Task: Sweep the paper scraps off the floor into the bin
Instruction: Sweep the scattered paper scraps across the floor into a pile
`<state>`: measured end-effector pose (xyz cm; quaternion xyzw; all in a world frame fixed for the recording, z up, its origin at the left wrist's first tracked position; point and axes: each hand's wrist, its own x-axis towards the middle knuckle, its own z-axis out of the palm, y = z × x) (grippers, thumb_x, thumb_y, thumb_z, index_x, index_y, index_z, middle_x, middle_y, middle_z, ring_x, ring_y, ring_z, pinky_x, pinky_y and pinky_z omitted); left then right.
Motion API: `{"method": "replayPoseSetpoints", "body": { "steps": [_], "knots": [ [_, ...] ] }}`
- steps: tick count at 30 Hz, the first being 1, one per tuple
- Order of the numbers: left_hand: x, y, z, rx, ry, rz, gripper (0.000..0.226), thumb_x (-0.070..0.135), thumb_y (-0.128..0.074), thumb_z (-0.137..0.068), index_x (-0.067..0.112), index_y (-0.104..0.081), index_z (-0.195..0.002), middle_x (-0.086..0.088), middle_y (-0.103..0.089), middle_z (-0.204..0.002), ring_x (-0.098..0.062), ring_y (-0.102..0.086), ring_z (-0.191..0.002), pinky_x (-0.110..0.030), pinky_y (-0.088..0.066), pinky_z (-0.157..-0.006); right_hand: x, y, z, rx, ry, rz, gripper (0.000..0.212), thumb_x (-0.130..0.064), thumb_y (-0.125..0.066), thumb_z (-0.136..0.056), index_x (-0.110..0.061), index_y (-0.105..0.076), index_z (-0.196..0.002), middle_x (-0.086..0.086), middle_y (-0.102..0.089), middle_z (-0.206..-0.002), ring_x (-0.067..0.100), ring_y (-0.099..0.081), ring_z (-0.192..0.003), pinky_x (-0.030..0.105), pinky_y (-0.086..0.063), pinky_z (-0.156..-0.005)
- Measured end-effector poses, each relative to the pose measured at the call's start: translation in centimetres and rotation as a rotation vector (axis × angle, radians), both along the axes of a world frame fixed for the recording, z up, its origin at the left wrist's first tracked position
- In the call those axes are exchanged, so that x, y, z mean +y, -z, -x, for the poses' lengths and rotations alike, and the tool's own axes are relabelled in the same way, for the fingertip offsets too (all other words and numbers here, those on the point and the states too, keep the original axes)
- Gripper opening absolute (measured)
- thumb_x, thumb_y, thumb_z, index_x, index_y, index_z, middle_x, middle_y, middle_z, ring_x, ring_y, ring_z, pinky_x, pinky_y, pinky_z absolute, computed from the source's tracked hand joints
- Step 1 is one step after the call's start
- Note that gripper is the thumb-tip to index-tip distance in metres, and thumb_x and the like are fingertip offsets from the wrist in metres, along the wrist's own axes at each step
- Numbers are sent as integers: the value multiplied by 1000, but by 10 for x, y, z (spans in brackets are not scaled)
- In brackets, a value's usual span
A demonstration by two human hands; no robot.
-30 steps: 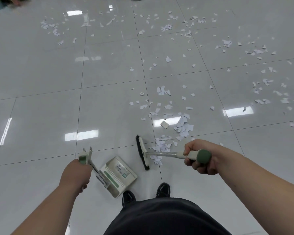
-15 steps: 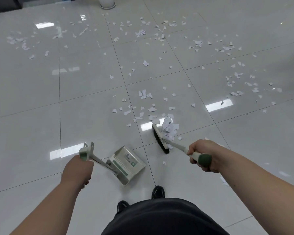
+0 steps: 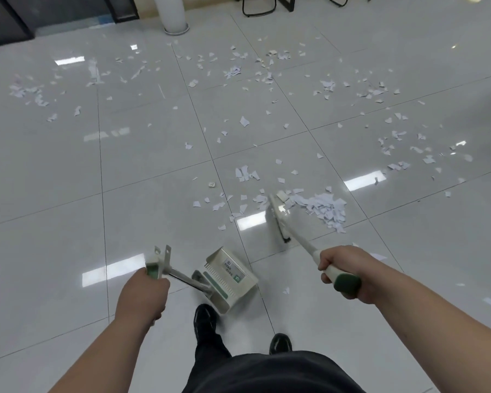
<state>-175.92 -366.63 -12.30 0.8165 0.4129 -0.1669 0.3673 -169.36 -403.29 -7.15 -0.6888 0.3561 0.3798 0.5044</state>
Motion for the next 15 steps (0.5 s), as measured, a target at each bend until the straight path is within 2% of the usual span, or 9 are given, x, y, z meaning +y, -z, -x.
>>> {"method": "replayPoseSetpoints", "body": {
  "steps": [6, 11, 15],
  "knots": [
    [68, 0, -37, 26, 29, -8, 11, 7, -44, -80, 8, -51, -88, -8, -45, -62, -24, -43, -47, -25, -35, -47, 97, 19, -43, 67, 3, -200, 35, -8, -58, -78, -5, -57, -112, 12, -59, -65, 15, -40, -41, 20, -27, -43],
    [126, 3, -68, 63, 58, -45, 12, 8, -46, -83, 9, -54, -92, -11, -53, -66, -27, -49, -49, -29, -43, -48, 185, 50, -93, 155, 10, -332, 22, -9, -54, -78, -10, -50, -99, 10, -54, -62, 14, -33, -35, 15, -23, -37],
    [166, 6, -94, 72, 79, -57, 9, 7, -46, -84, 11, -52, -89, -10, -51, -65, -26, -48, -49, -26, -41, -47, 230, 73, -126, 215, 52, -385, 29, -12, -54, -74, -13, -49, -103, 6, -53, -64, 12, -30, -38, 15, -19, -38]
  ]
}}
